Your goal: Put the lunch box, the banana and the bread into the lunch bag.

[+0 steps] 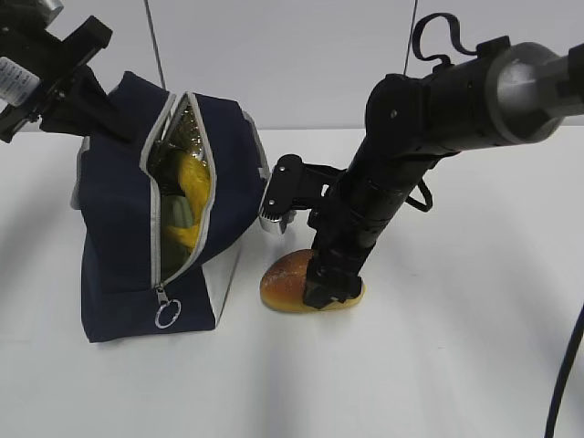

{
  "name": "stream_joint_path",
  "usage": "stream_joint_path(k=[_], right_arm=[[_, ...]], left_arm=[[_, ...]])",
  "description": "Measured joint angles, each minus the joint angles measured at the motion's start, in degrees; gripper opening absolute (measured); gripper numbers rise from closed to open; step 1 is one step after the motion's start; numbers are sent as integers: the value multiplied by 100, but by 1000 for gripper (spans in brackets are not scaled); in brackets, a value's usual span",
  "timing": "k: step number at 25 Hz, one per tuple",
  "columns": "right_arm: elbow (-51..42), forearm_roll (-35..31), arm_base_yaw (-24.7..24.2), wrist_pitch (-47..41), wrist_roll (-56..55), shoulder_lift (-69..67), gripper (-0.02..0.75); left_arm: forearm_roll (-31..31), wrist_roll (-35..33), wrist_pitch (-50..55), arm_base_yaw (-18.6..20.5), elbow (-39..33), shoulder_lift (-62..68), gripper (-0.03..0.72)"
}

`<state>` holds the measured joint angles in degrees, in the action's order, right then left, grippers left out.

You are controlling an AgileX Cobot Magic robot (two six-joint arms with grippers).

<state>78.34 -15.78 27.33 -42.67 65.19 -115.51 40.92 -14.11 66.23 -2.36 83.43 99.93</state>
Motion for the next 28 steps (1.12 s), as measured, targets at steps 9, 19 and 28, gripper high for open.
stream_joint_path(k=[9, 19, 28], right_arm=[[11, -88, 0, 107, 209, -136, 557], [124, -203, -10, -115, 252, -171, 411], [631, 1025, -10, -1395, -881, 123, 405]], left_arm=[[0, -7, 0, 0, 0, 0, -3], [-6, -18, 0, 0, 0, 0, -3], [-10, -18, 0, 0, 0, 0, -3]])
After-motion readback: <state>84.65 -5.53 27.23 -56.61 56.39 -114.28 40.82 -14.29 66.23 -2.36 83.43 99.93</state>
